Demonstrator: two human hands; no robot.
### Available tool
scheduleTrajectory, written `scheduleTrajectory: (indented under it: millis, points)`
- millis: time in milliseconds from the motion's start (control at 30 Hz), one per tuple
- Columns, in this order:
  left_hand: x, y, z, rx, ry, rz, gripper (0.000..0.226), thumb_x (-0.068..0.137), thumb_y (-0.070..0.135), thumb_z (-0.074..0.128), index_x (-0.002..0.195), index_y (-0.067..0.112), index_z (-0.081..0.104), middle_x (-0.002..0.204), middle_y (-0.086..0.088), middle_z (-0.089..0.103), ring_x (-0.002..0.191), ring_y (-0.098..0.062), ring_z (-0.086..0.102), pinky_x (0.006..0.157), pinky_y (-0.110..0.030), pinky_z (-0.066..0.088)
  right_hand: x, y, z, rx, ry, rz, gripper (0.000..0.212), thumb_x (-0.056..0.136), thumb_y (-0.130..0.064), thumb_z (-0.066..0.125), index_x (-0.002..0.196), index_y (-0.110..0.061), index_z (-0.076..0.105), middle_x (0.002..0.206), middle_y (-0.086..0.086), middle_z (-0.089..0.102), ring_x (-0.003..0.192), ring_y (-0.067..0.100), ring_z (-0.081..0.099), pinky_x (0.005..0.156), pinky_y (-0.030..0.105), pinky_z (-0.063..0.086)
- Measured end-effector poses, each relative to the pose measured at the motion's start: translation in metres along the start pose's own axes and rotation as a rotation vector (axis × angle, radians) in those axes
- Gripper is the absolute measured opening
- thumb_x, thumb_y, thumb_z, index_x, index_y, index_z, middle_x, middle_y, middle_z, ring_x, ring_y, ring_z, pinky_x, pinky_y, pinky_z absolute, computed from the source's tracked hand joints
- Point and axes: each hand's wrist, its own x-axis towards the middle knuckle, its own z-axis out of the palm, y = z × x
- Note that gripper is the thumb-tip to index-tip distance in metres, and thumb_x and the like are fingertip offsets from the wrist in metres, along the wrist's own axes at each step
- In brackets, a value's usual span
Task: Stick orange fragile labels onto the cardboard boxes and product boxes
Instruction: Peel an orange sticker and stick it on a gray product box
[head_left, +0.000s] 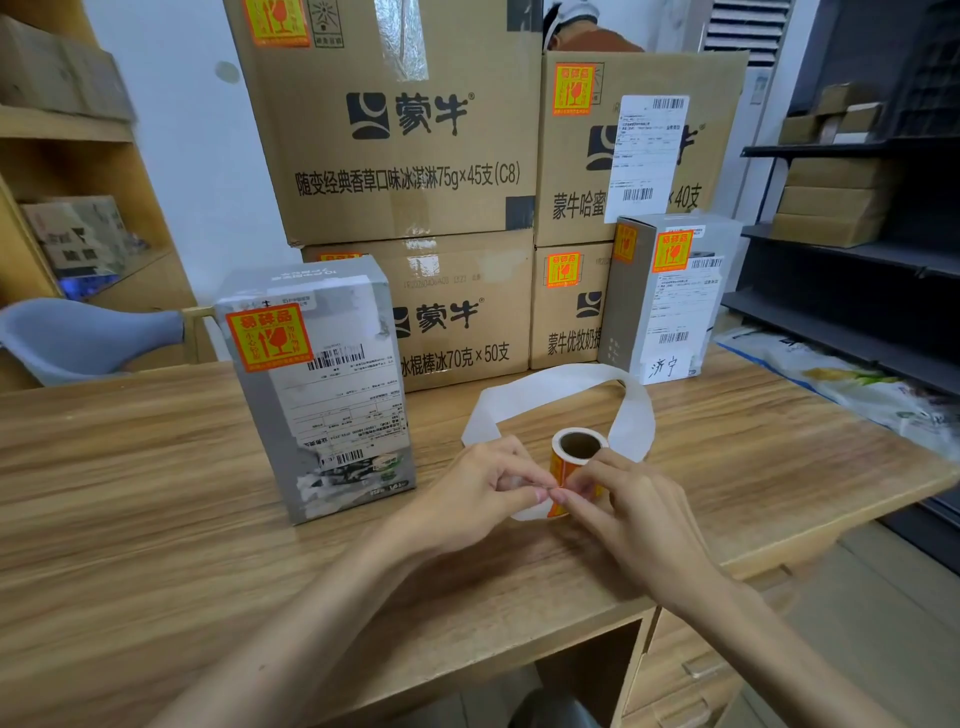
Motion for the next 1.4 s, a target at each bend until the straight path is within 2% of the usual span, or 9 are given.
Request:
scheduleTrajectory:
  millis: [100,233,333,500,600,833,967,1200,1400]
  points:
    - [0.000,0.000,0.000,0.003,-0.012,0.008,0.016,0.097,0.014,0.068,0.107,0.017,0.081,0.091,0.004,0.052,0.070,-0.009,0.042,0.063,-0.017,0.035,0.001,-0.001,-0.001,0.012,-0.002,0.025,0.031,0.086,-0.054,0.058,0.080,-0.025,0.068,0.081,-0.013,0.061,0.064,0.005,0.051,0.057,0.030,0.043]
    - [0.001,0.002,0.001,0.005,-0.021,0.014,0.020,0.099,0.015,0.065,0.107,0.023,0.081,0.095,-0.004,0.054,0.078,-0.028,0.048,0.066,-0.023,0.037,0.000,-0.003,-0.002,0.009,-0.004,0.065,0.030,0.086,-0.055,0.057,0.080,-0.027,0.068,0.082,-0.012,0.061,0.063,0.004,0.049,0.058,0.031,0.044]
    - [0.001,0.003,0.002,0.004,-0.012,0.023,0.020,0.099,0.016,0.065,0.107,0.026,0.080,0.096,-0.008,0.055,0.075,-0.017,0.046,0.065,-0.020,0.036,0.000,-0.004,-0.003,-0.002,0.000,0.090,0.026,0.087,-0.052,0.060,0.081,-0.029,0.069,0.082,-0.012,0.062,0.063,0.004,0.049,0.057,0.031,0.043]
    - [0.002,0.002,0.008,0.001,0.050,0.004,0.016,0.097,0.016,0.067,0.104,0.021,0.081,0.089,0.009,0.053,0.064,-0.001,0.041,0.062,-0.017,0.035,-0.001,-0.007,-0.004,0.015,0.006,0.120,0.017,0.088,-0.046,0.066,0.081,-0.031,0.070,0.080,-0.015,0.063,0.060,0.001,0.050,0.055,0.026,0.040]
    - [0.002,0.002,0.009,-0.005,0.061,0.000,0.015,0.097,0.016,0.068,0.103,0.021,0.081,0.088,0.010,0.053,0.063,-0.003,0.040,0.061,-0.019,0.034,-0.001,-0.006,-0.005,0.061,-0.006,0.149,0.014,0.089,-0.043,0.068,0.081,-0.032,0.071,0.080,-0.017,0.062,0.063,0.000,0.053,0.056,0.019,0.038]
    - [0.002,0.002,0.009,-0.036,0.059,-0.023,0.013,0.096,0.020,0.070,0.102,0.022,0.081,0.090,0.010,0.055,0.067,-0.006,0.043,0.063,-0.025,0.036,-0.002,-0.005,-0.006,0.101,-0.011,0.183,0.009,0.089,-0.038,0.070,0.084,-0.032,0.073,0.081,-0.017,0.064,0.062,-0.001,0.052,0.057,0.020,0.038]
    - [0.002,0.005,0.009,-0.008,0.061,-0.040,0.011,0.095,0.022,0.070,0.098,0.024,0.081,0.090,0.011,0.055,0.062,0.000,0.043,0.062,-0.016,0.035,-0.002,-0.007,-0.006,0.095,-0.017,0.185,0.009,0.089,-0.038,0.069,0.083,-0.032,0.072,0.081,-0.016,0.064,0.063,0.000,0.052,0.057,0.019,0.038]
    - [0.002,0.005,0.010,0.018,0.099,-0.043,0.011,0.095,0.022,0.070,0.094,0.023,0.081,0.088,0.009,0.056,0.061,0.002,0.044,0.062,-0.014,0.034,-0.002,-0.008,-0.007,0.084,-0.034,0.180,0.008,0.090,-0.033,0.068,0.083,-0.034,0.071,0.081,-0.016,0.064,0.074,-0.004,0.055,0.056,0.014,0.033]
    - [0.001,0.007,0.009,-0.012,0.062,-0.014,0.014,0.097,0.017,0.068,0.100,0.019,0.081,0.090,0.007,0.056,0.068,-0.007,0.045,0.063,-0.023,0.035,-0.002,-0.007,-0.009,0.137,-0.019,0.159,0.015,0.089,-0.045,0.068,0.082,-0.032,0.074,0.079,-0.017,0.067,0.075,-0.004,0.056,0.056,0.021,0.034]
